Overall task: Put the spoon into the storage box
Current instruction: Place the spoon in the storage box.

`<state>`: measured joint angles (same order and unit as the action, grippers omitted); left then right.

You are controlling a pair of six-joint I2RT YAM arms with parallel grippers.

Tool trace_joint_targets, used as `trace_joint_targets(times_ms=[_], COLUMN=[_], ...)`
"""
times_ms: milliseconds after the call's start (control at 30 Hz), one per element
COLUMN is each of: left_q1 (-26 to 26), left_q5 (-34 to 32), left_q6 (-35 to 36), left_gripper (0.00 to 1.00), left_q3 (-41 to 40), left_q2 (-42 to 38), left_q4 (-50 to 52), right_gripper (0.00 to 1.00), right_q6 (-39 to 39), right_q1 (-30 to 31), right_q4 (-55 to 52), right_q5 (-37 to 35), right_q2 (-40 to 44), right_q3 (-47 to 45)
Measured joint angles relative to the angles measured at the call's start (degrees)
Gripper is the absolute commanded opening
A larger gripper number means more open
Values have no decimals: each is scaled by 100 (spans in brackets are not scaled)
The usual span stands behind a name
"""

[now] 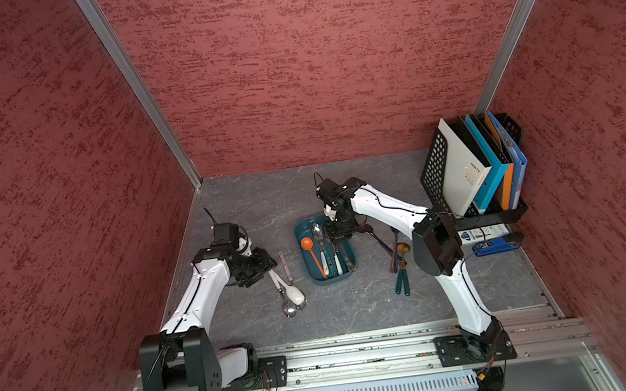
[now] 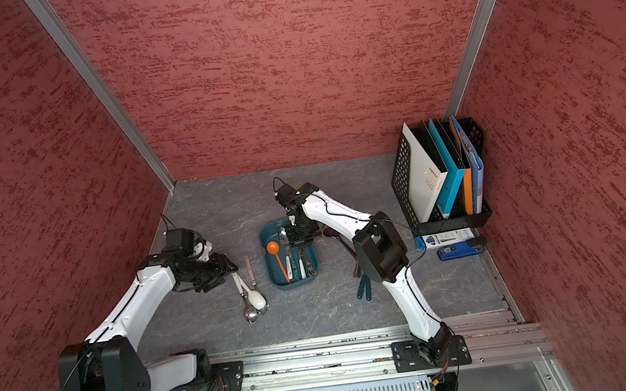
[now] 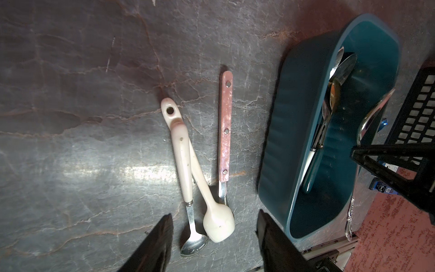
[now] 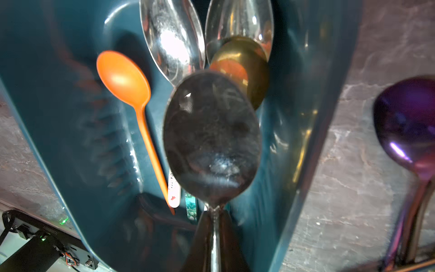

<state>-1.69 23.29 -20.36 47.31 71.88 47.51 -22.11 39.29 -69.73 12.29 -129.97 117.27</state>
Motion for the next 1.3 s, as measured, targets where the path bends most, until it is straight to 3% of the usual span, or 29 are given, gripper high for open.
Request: trace_joint_targets(times_ms=[433,767,1033,1300], left_q1=[101,308,535,1036], left_q5=[22,-109,-286,-750], left_q6=[2,2,-2,66], left_gripper=[60,61,61,61], left_q3=[0,37,297,772], left_q2=[-55,-76,-74,66], left_q4=[4,68,153,413], right_gripper=[9,11,26,30], right_q6=[-7,-44,-44,-37], right_q1=[0,0,0,0], right_q4=[24,28,-24,-125], right_q5=[-11,-44,-114,-186], right_q2=[-769,-879,-881,-675], right_q3=[605,697,697,669])
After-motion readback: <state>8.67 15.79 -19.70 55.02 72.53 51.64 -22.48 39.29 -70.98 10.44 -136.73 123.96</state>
